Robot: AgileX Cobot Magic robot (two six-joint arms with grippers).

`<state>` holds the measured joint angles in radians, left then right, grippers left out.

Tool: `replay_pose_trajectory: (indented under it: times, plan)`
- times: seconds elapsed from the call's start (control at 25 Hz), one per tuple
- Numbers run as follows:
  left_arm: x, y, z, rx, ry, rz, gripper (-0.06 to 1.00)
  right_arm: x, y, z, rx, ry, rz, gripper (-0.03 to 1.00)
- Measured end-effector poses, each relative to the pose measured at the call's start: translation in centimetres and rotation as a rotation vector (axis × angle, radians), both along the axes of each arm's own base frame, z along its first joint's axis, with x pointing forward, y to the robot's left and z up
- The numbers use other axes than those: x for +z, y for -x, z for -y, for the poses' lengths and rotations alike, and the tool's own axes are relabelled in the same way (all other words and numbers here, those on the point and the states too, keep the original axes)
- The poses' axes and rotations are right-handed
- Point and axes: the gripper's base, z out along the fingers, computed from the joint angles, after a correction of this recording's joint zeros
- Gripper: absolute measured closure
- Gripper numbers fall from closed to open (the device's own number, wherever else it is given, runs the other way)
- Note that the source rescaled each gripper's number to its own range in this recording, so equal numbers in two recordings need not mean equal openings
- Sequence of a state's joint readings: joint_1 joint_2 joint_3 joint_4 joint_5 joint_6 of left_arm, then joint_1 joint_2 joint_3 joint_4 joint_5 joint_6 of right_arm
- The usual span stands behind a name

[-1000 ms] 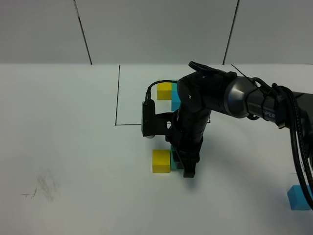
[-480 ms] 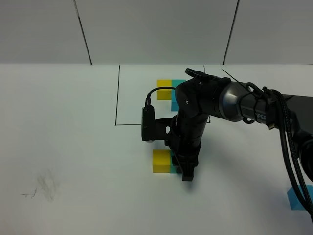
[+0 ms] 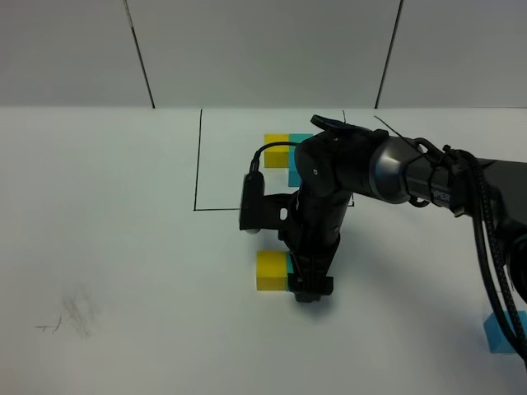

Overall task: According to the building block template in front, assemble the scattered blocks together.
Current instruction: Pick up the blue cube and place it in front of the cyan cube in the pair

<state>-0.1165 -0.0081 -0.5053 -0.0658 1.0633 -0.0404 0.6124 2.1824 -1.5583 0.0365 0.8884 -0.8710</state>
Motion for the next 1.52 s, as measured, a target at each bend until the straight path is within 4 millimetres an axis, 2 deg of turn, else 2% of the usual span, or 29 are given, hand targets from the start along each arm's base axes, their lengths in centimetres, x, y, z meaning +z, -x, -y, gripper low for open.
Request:
replay_pose_trajectory:
  times: [0.08,0.16,0.28,0.44,0.56,0.68,0.8,0.96,1.12,1.52]
  plan:
    - [0.0,0.0,0.0,0.0,0.0,0.0,0.55,2.2,-0.2,0.4,-0.067,-0.001,0.061,0.02]
    - [0.0,0.0,0.0,0.0,0.0,0.0,0.55,4.8,-0.2,1.0,-0.18,-0.009,0.133,-0.02]
    - [0.0,0.0,0.0,0.0,0.0,0.0,0.55,8.3,-0.2,2.7,-0.455,-0.016,0.213,-0.03]
    - [0.0,0.0,0.0,-0.001,-0.001,0.0,0.55,10.1,0.7,6.8,-0.853,-0.013,0.24,0.0]
    - [0.0,0.0,0.0,-0.001,-0.001,0.0,0.55,10.6,2.1,10.7,-1.04,-0.03,0.246,0.02]
    - [0.0,0.0,0.0,-0.001,-0.001,0.0,0.55,10.1,4.0,15.0,-1.179,-0.063,0.241,0.02]
    - [0.0,0.0,0.0,-0.001,-0.001,0.0,0.55,9.2,5.8,18.4,-1.293,-0.086,0.216,0.02]
    - [0.0,0.0,0.0,-0.001,-0.001,0.0,0.55,7.5,7.6,21.3,-1.399,-0.058,0.163,0.02]
    - [0.0,0.0,0.0,-0.001,-0.001,0.0,0.55,6.1,8.4,22.7,-1.486,-0.077,0.101,0.03]
    - [0.0,0.0,0.0,-0.001,-0.001,0.0,0.55,3.3,10.2,22.7,-1.46,-0.112,0.065,0.06]
